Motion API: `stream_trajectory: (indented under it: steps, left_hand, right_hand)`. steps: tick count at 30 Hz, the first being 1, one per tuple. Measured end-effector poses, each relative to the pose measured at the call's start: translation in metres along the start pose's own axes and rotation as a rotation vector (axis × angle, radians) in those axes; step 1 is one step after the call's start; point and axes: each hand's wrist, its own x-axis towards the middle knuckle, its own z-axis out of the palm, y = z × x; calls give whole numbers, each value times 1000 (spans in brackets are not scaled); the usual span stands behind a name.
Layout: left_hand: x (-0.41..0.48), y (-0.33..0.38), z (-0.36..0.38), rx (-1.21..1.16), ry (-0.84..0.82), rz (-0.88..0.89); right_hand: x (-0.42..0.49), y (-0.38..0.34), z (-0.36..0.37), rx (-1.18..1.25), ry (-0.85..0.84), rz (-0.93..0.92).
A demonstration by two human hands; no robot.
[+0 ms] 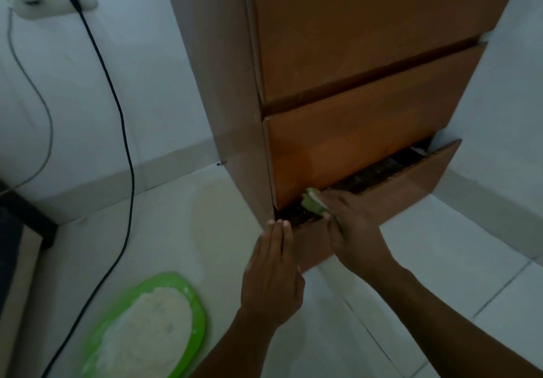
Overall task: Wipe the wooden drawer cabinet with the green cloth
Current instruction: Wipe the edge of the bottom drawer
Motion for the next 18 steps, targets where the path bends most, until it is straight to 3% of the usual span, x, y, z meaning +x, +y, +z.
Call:
stream_trajectory:
  steps: [3, 6, 9, 13, 16, 18]
  left_hand:
    - [-1, 1, -3, -18, 0, 26]
    - [1, 4, -5, -30, -33, 18]
    - [10, 8, -6, 3, -83, 18]
    - [14, 12, -8, -5, -134, -21]
    - [13, 14, -8, -31, -136, -48]
    - [13, 14, -7, -50, -131, -46]
  right_hand:
    - [-8, 4, 23, -88, -208, -166]
    - [-5, 21, 22, -127, -248, -180]
    - [11, 51, 5, -199, -203, -109]
    - [29, 72, -22, -215, 11, 25]
    - [32, 53, -17, -228, 148, -11]
    - [17, 30, 1, -109, -1, -50]
